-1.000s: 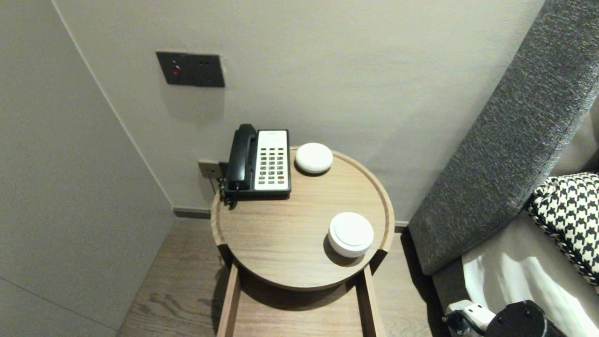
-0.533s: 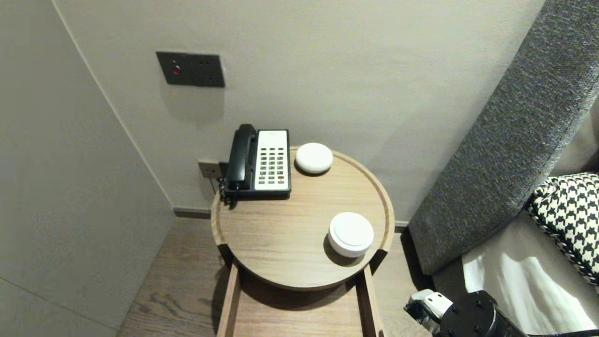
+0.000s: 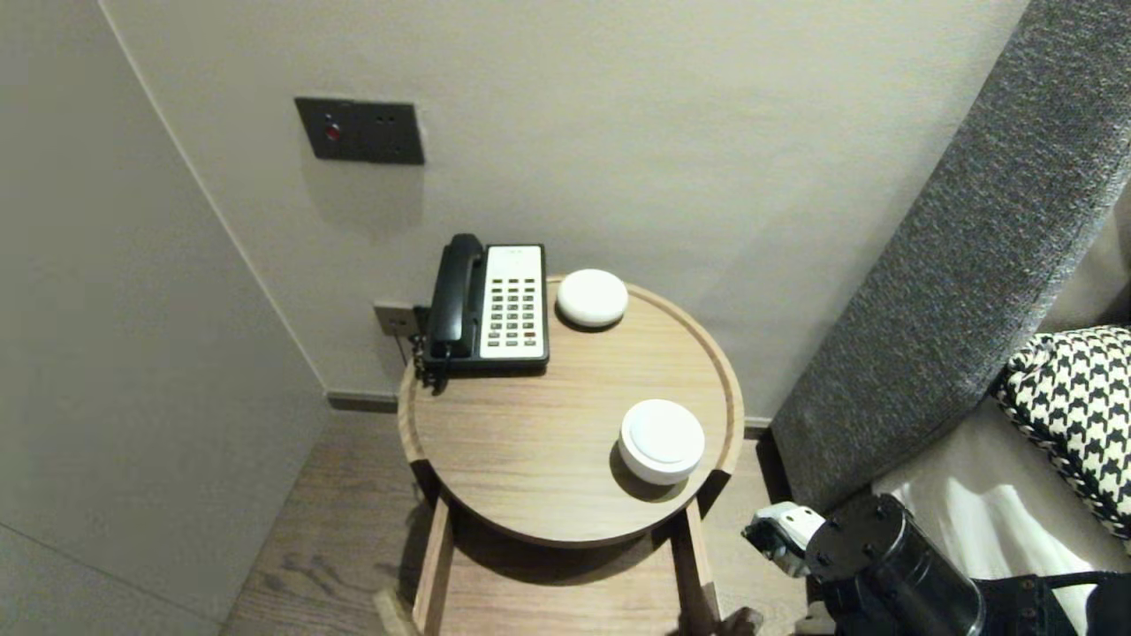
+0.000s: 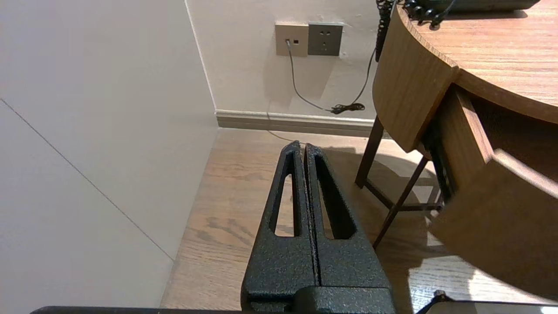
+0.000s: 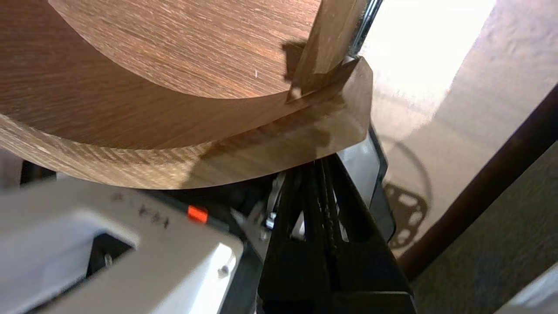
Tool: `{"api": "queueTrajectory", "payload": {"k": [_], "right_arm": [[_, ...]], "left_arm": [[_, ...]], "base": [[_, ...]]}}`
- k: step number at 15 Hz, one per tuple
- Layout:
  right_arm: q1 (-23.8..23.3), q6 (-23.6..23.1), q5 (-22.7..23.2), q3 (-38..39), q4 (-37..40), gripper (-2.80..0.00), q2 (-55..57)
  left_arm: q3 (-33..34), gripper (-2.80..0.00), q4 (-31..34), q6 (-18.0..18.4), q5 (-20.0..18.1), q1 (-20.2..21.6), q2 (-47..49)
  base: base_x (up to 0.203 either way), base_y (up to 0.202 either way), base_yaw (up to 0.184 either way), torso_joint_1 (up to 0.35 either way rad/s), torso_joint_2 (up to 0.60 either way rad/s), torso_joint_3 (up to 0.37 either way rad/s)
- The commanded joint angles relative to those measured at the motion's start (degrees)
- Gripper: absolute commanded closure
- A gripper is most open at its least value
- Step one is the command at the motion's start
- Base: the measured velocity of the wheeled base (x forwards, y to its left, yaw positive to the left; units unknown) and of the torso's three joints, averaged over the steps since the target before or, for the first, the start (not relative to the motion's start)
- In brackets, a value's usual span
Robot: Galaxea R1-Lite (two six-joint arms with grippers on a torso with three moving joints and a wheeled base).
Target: Close the nightstand drawer
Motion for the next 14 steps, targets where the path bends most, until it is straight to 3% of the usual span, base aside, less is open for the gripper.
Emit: {"api": "queueTrajectory", "payload": {"k": [1,8,14], "right_arm": [[-2.02,-0.52,0.02,-1.99,-0.01,0.00,1.41],[-9.15,-3.18,0.02,-8.26,0.03,0.00,4.68],[-12.13,-3.33,0.26,-12.89,0.55,0.00,6.12]], "left_arm": [[0.05,0.00,0.06,0.02,0.00,0.02,-0.02],[0.05,0.00,-0.03,0.02,0.00,0.02,-0.02],[0.05,0.00,-0.03,0.02,0.00,0.02,-0.02]], "base": [[0.000,0.000,0.000,0.000,0.00,0.000],[0.000,0.000,0.000,0.000,0.00,0.000],[0.000,0.000,0.000,0.000,0.00,0.000]]}}
